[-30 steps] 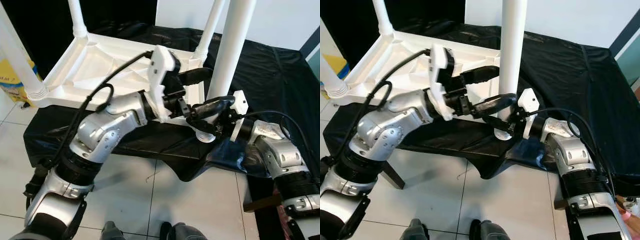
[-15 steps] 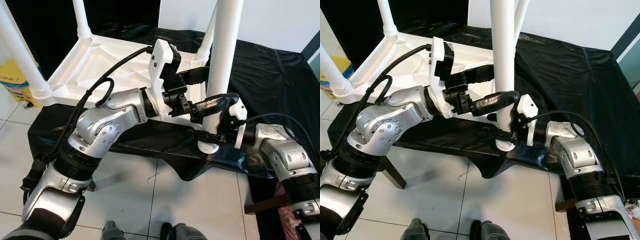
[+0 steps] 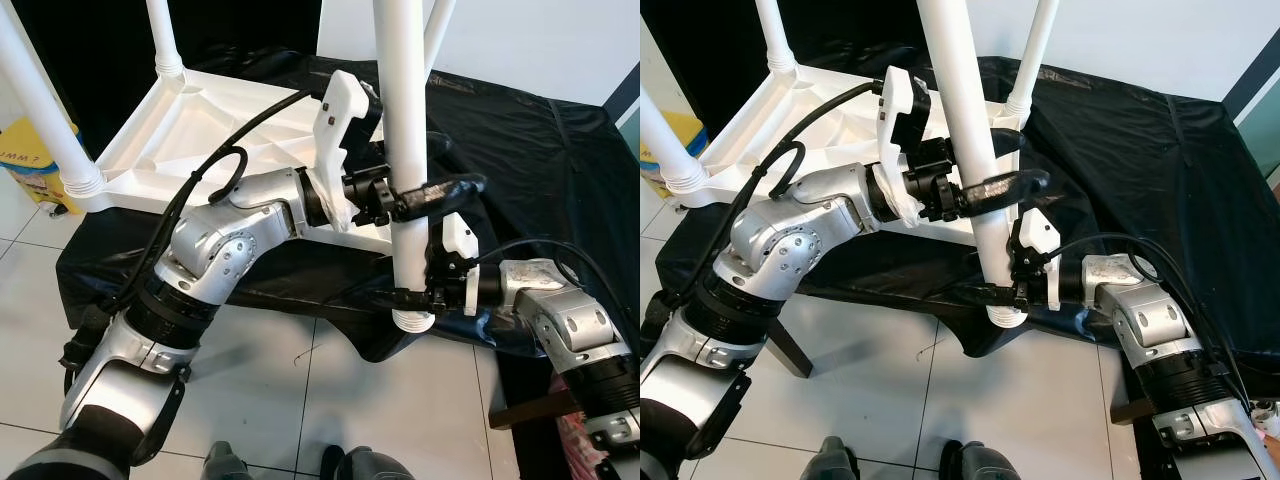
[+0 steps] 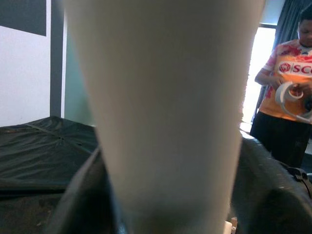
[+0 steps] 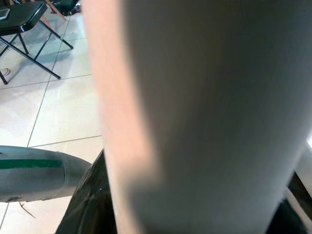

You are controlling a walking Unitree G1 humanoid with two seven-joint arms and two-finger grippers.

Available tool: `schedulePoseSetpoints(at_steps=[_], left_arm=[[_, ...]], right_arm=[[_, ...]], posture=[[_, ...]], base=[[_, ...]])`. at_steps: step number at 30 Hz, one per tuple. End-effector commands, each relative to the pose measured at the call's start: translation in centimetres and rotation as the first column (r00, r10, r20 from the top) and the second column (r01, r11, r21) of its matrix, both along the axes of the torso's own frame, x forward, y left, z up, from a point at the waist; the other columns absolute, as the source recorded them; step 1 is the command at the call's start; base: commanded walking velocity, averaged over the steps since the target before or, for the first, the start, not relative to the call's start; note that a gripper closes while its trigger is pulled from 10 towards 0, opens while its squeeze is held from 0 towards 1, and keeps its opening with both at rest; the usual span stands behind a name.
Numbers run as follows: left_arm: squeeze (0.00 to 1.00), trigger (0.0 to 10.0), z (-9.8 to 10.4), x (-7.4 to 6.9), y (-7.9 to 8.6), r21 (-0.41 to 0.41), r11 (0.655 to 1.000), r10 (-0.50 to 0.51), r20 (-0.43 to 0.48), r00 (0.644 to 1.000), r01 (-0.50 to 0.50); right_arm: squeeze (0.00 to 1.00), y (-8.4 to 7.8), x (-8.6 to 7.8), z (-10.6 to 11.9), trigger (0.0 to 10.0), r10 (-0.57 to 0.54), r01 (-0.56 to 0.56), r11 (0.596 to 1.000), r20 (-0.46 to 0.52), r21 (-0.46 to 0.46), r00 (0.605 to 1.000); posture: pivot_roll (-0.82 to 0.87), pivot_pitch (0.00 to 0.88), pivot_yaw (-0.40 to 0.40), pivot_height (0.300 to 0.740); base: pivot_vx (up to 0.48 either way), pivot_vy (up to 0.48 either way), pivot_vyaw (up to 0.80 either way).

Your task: Building children table

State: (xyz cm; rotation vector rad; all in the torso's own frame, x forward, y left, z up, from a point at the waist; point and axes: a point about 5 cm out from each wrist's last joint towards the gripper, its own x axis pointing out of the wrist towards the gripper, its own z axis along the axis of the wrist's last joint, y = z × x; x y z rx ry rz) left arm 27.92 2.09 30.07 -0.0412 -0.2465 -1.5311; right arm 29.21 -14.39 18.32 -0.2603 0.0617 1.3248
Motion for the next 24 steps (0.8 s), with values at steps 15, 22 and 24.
schedulePoseSetpoints(at_steps=[15,22,24], left_arm=[[0.0,0.0,0.9,-0.6,0.1,0.016,0.98,-0.201,0.043,0.979,0.2],[0.0,10.0,1.5,0.6,-0.1,0.044,0.999,-0.004,0.06,0.998,0.001],[0.0,10.0,1.8,1.0,-0.1,0.05,0.997,0.059,0.066,0.996,-0.062]], right_arm=[[0.46,-0.7,0.7,0.4,10.0,-0.103,0.103,0.994,-0.008,0.038,0.995],[1.0,-0.1,1.7,1.4,10.0,-0.214,0.207,0.971,0.049,0.119,0.976],[1.0,0.1,1.9,1.5,10.0,-0.248,0.238,0.962,0.062,0.133,0.967]], posture=[[0.05,0.141,-0.113,0.74],[0.06,0.156,-0.117,0.74],[0.06,0.16,-0.116,0.74]], base=[[0.0,0.0,0.0],[0.0,0.0,0.0],[0.0,0.0,0.0]])
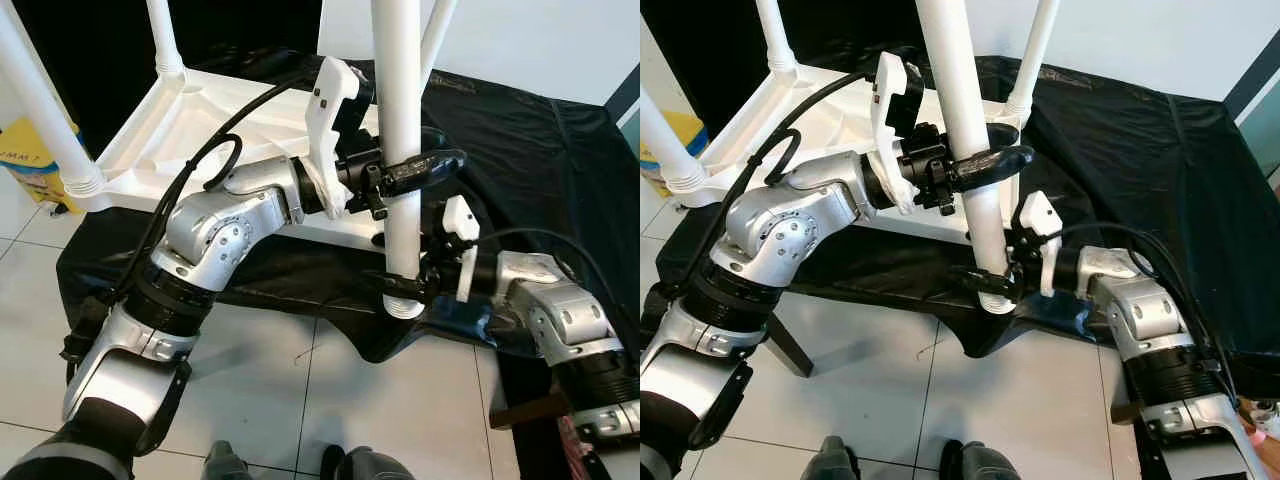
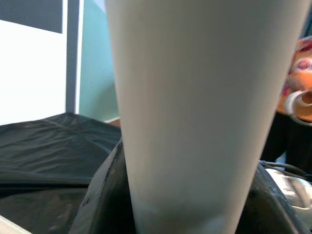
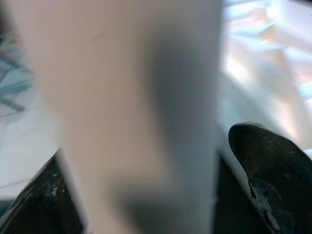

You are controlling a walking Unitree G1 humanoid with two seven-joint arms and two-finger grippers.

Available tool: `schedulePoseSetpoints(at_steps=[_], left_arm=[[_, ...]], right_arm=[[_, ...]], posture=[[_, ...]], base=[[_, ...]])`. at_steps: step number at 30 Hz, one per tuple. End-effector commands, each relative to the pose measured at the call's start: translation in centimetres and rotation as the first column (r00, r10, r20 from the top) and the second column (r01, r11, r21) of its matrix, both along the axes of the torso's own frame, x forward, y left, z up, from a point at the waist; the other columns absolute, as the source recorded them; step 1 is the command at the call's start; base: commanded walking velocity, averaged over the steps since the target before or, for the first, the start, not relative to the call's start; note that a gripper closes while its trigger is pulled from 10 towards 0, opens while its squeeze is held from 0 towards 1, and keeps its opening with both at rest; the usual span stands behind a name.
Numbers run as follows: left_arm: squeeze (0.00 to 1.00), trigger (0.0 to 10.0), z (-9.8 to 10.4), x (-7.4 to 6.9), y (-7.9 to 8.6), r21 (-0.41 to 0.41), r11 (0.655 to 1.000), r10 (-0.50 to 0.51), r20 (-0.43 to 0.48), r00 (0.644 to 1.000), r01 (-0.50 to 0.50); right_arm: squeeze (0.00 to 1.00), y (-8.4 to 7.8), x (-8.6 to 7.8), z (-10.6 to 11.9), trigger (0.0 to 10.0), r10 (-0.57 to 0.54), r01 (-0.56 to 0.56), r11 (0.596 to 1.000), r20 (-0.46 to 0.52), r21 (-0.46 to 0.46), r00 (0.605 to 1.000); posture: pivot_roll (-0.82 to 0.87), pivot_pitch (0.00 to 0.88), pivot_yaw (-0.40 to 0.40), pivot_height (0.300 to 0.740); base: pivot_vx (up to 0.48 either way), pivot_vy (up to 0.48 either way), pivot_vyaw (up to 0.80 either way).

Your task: Building children table

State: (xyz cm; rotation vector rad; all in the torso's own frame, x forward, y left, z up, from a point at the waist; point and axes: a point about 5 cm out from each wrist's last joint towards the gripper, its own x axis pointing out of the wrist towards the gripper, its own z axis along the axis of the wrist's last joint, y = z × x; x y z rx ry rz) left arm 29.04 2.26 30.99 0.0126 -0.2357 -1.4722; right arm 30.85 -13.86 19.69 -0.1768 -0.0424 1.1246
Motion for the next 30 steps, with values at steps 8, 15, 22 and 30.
schedulePoseSetpoints(at_steps=[8,15,22,30], left_arm=[[0.0,10.0,1.9,1.2,-0.9,0.01,0.975,0.224,0.008,0.975,-0.224],[0.0,10.0,2.8,2.0,-1.8,-0.023,0.932,0.362,0.01,0.932,-0.362],[0.0,10.0,3.7,1.7,-3.5,-0.089,0.885,0.461,0.038,0.887,-0.456],[0.0,10.0,3.5,1.1,-4.8,-0.083,0.888,0.456,0.042,0.889,-0.451]], right_arm=[[0.0,1.2,0.9,-0.5,10.0,-0.253,0.25,0.967,0.064,0.06,0.965],[0.0,3.1,1.0,-1.0,10.0,-0.394,0.383,0.917,0.093,0.115,0.914],[0.0,4.4,1.9,-1.2,10.0,-0.663,0.639,0.741,0.072,0.204,0.746],[0.0,5.0,1.9,-0.4,10.0,-0.746,0.709,0.664,0.141,0.24,0.651]], posture=[[0.08,0.163,-0.101,0.74],[0.07,0.145,-0.094,0.74],[0.04,0.119,-0.09,0.74],[0.02,0.106,-0.078,0.74]], base=[[0.0,0.0,0.0],[0.0,0.0,0.0],[0.0,0.0,0.0],[0.0,0.0,0.0]])
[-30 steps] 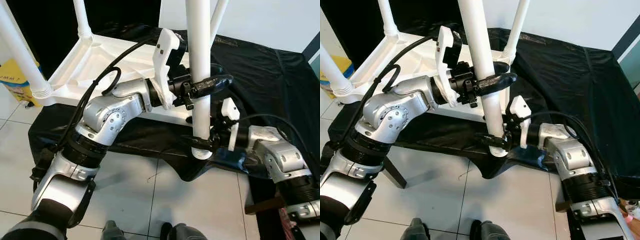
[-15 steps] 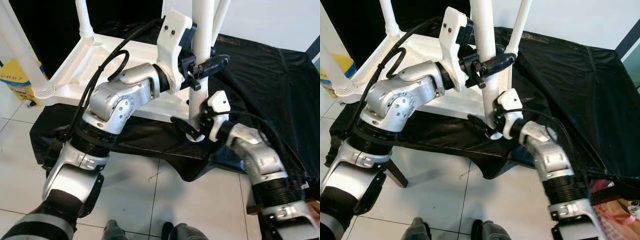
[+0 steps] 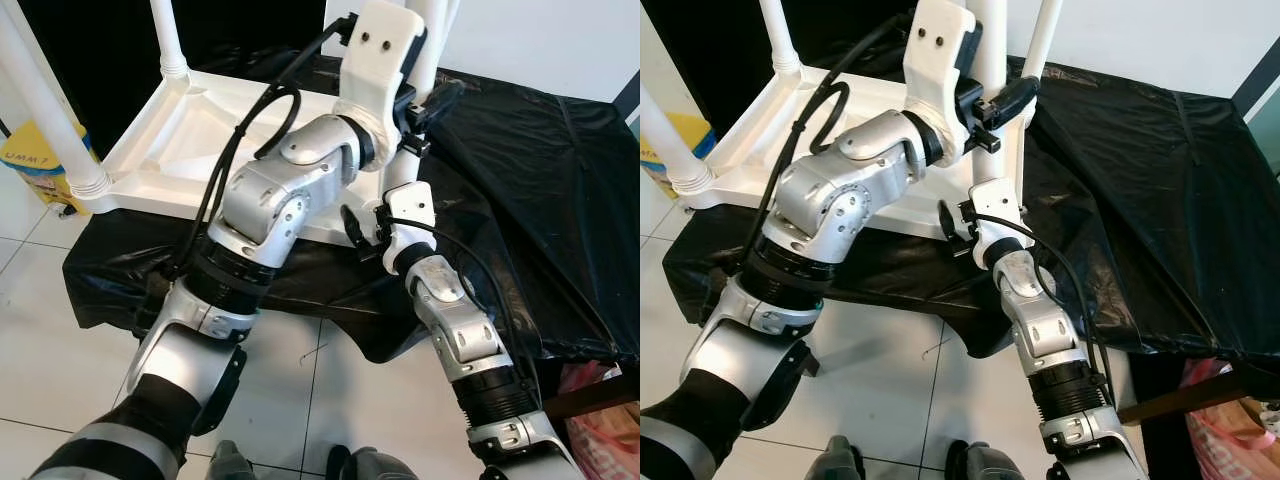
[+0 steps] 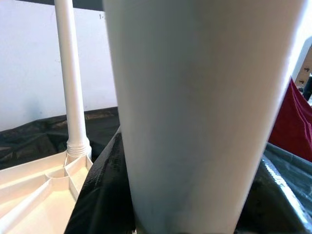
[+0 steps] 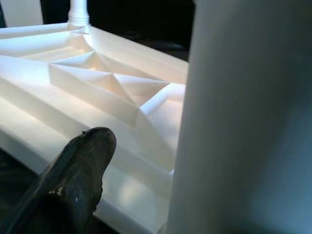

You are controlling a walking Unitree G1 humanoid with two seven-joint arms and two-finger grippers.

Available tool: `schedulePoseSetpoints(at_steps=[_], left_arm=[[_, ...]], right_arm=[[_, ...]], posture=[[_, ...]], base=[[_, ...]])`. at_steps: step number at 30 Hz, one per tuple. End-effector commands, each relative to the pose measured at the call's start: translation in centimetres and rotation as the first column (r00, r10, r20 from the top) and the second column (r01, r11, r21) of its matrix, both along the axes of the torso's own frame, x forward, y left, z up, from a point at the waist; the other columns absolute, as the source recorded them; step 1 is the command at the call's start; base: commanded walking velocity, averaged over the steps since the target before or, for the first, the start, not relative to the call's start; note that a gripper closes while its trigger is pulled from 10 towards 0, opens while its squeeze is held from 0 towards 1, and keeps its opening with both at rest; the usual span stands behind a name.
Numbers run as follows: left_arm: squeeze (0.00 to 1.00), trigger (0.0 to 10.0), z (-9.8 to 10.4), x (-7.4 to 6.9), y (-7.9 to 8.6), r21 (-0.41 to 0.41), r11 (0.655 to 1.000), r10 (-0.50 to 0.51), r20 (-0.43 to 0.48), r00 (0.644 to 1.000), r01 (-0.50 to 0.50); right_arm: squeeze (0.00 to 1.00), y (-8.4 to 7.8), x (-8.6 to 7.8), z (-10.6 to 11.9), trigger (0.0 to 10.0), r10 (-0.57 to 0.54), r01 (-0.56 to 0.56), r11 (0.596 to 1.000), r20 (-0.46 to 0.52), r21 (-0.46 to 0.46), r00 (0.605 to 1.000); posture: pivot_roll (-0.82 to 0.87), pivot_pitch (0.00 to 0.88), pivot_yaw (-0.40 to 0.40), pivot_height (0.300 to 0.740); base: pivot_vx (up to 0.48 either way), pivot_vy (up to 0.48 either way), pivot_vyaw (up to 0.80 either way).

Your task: Building children table

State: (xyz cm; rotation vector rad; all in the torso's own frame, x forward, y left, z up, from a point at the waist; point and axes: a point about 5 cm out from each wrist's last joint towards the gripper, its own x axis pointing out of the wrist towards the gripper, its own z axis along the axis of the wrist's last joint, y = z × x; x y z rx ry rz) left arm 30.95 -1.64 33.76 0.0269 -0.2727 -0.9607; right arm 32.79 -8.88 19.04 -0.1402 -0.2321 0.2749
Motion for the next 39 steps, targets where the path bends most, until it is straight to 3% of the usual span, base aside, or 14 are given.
schedulePoseSetpoints(at_steps=[1,8,9,10,14,15,27,28,29,30,31,32,39], left_arm=[[0.0,10.0,0.7,-0.9,-1.1,0.009,0.999,-0.036,0.046,0.998,0.035],[0.0,10.0,0.8,-1.2,-1.8,0.008,0.999,-0.044,0.056,0.997,0.044],[0.0,10.0,0.8,-1.2,-1.9,0.006,0.999,-0.041,0.06,0.997,0.04],[0.0,10.0,0.9,-1.2,-2.1,0.006,0.999,-0.037,0.067,0.997,0.036],[0.0,10.0,0.9,-1.2,-2.2,0.007,0.999,-0.034,0.072,0.997,0.033],[0.0,10.0,0.9,-1.2,-2.2,0.007,0.999,-0.032,0.075,0.997,0.031],[0.0,10.0,1.1,-1.1,-2.3,0.006,0.999,-0.034,0.095,0.995,0.033],[0.0,10.0,1.1,-1.1,-2.3,0.008,0.999,-0.034,0.096,0.995,0.034],[0.0,10.0,1.1,-1.1,-2.3,0.008,0.999,-0.034,0.096,0.995,0.034],[0.64,10.0,0.9,-1.1,-2.4,0.001,0.999,-0.039,0.095,0.995,0.039],[0.64,10.0,0.9,-1.1,-2.4,0.001,0.999,-0.039,0.095,0.995,0.039],[1.0,10.0,0.9,-1.1,-2.4,-0.012,0.999,-0.045,0.09,0.995,0.046],[1.0,10.0,0.6,-0.9,-2.2,-0.024,0.999,-0.035,0.088,0.996,0.037]], right_arm=[[0.0,-0.2,0.1,0.5,10.0,-0.027,0.027,0.999,0.036,-0.018,0.999],[0.0,-1.2,0.4,1.2,10.0,-0.084,0.084,0.996,0.067,-0.007,0.994],[0.0,-1.3,0.4,1.2,5.0,-0.099,0.1,0.995,0.077,-0.008,0.992],[0.0,-1.4,0.4,1.2,2.9,-0.113,0.114,0.993,0.079,-0.008,0.99],[0.0,-1.4,0.4,1.1,2.9,-0.121,0.122,0.993,0.076,-0.009,0.99],[0.0,-1.4,0.5,1.0,0.0,-0.125,0.126,0.992,0.072,-0.006,0.99],[0.0,-1.9,0.3,0.6,0.0,-0.133,0.133,0.991,0.065,0.015,0.989],[0.0,-2.0,0.2,0.6,4.6,-0.134,0.134,0.991,0.068,0.018,0.989],[0.0,-2.0,0.2,0.6,4.6,-0.134,0.134,0.991,0.068,0.018,0.989],[0.0,-2.2,0.1,0.5,10.0,-0.145,0.145,0.989,0.067,0.009,0.987],[0.0,-2.2,0.1,0.5,10.0,-0.145,0.145,0.989,0.067,0.009,0.987],[0.0,-2.4,0.1,0.4,10.0,-0.156,0.155,0.988,0.057,0.018,0.986],[0.0,-2.7,0.1,0.2,10.0,-0.189,0.188,0.981,0.033,0.049,0.981]], posture=[[0.01,0.098,-0.076,0.74],[0.0,0.085,-0.074,0.74],[0.0,0.082,-0.074,0.74],[0.0,0.078,-0.075,0.74],[0.0,0.076,-0.075,0.74],[0.0,0.07,-0.076,0.74],[-0.01,0.042,-0.072,0.74],[-0.01,0.042,-0.072,0.74],[-0.01,0.042,-0.072,0.74],[-0.02,0.036,-0.067,0.74],[-0.02,0.036,-0.067,0.74],[-0.02,0.034,-0.064,0.74],[-0.02,0.032,-0.061,0.74]], base=[[0.0,0.0,0.0],[0.0,0.0,0.0],[0.0,0.0,0.0],[0.0,0.0,0.0],[0.0,0.0,0.0],[0.0,0.0,0.0],[0.0,0.0,0.0],[0.0,0.0,0.0],[0.0,0.0,0.0],[0.0,0.0,0.0],[0.0,0.0,0.0],[0.0,0.0,0.0],[0.0,0.0,0.0]])
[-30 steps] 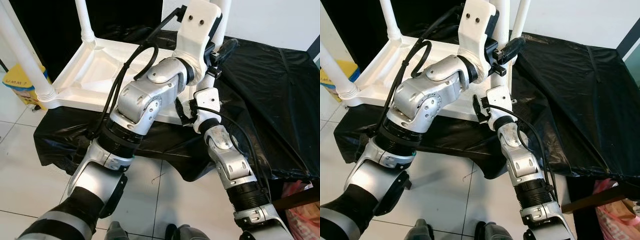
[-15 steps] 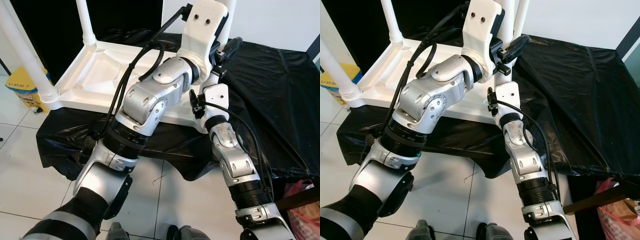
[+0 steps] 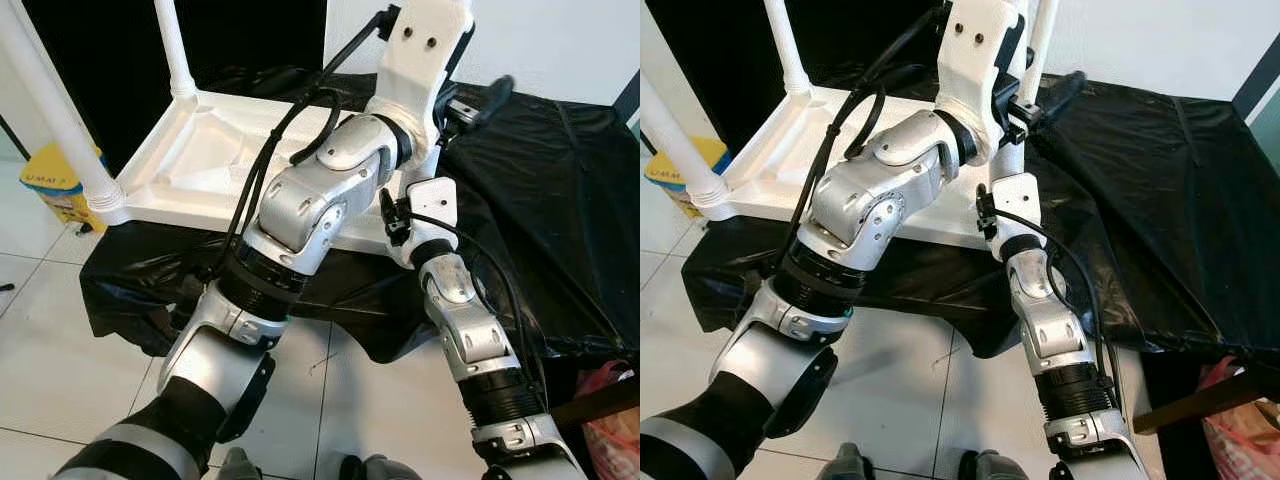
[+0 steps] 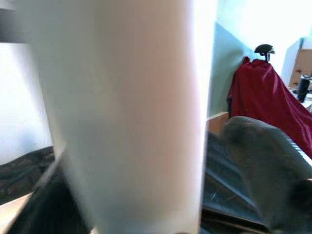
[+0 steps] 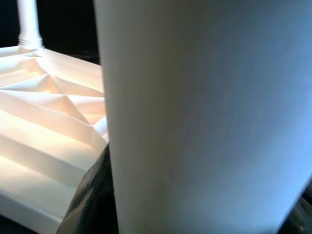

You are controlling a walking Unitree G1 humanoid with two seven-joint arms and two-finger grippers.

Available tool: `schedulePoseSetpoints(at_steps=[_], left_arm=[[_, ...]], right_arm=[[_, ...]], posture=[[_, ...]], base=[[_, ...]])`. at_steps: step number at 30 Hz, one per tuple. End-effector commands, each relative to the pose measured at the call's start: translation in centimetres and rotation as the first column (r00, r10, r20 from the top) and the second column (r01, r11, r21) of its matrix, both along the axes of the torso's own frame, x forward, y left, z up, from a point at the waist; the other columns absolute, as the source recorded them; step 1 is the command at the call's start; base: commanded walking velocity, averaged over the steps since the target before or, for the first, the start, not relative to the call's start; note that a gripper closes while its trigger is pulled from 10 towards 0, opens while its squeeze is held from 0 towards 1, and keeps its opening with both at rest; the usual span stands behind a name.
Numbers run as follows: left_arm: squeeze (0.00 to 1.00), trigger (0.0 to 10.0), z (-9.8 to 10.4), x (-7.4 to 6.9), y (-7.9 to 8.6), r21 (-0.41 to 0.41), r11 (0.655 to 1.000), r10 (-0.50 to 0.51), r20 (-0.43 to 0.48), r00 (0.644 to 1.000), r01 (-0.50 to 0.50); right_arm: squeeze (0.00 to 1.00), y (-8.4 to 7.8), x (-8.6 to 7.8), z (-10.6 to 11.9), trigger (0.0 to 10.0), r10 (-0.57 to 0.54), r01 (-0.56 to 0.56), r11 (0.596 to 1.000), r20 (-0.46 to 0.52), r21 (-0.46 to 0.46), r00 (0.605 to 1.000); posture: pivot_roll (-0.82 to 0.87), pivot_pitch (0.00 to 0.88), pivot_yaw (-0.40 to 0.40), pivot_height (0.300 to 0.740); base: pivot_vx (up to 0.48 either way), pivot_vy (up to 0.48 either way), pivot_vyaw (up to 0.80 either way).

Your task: Building children table

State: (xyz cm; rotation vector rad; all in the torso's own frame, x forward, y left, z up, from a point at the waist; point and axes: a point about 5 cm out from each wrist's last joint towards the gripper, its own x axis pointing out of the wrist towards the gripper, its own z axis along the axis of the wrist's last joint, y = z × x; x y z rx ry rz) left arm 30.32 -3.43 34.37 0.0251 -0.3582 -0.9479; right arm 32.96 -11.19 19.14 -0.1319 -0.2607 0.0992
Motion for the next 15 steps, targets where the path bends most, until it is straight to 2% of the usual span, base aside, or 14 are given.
schedulePoseSetpoints(at_steps=[1,2,3,7,8,15], left_arm=[[1.0,10.0,-0.1,-0.2,-0.4,0.02,0.999,-0.036,0.02,0.999,0.036],[1.0,10.0,-0.1,-0.2,-0.4,0.02,0.999,-0.036,0.02,0.999,0.036],[0.0,10.0,-0.3,-0.2,-0.3,0.028,0.999,-0.027,0.031,0.999,0.027],[0.0,10.0,-0.5,-0.1,0.0,0.03,1.0,-0.01,0.047,0.999,0.009],[0.0,10.0,-0.9,0.1,0.7,0.004,0.998,0.059,0.095,0.994,-0.06],[0.0,10.0,-2.0,0.0,1.5,-0.034,0.991,0.131,0.123,0.984,-0.128]], right_arm=[[0.0,-0.4,-0.1,0.0,10.0,-0.023,0.023,1.0,-0.002,0.019,1.0],[0.0,-0.4,-0.1,0.0,10.0,-0.023,0.023,1.0,-0.002,0.019,1.0],[0.0,-0.8,0.0,-0.1,10.0,-0.048,0.048,0.998,-0.009,0.031,0.999],[0.0,-1.2,0.0,-0.2,10.0,-0.072,0.072,0.996,-0.016,0.05,0.997],[0.0,-1.9,0.1,-0.4,10.0,-0.119,0.12,0.99,-0.023,0.073,0.993],[0.0,-2.9,0.4,-0.6,10.0,-0.169,0.171,0.98,-0.033,0.098,0.985]], posture=[[-0.02,0.032,-0.061,0.74],[-0.02,0.032,-0.061,0.74],[-0.02,0.033,-0.057,0.74],[-0.02,0.035,-0.057,0.74],[-0.01,0.037,-0.058,0.74],[0.0,0.053,-0.064,0.74]], base=[[0.0,0.0,0.0],[0.0,0.0,0.0],[0.0,0.0,0.0],[0.0,0.0,0.0],[0.0,0.0,0.0],[0.0,0.0,0.0]])
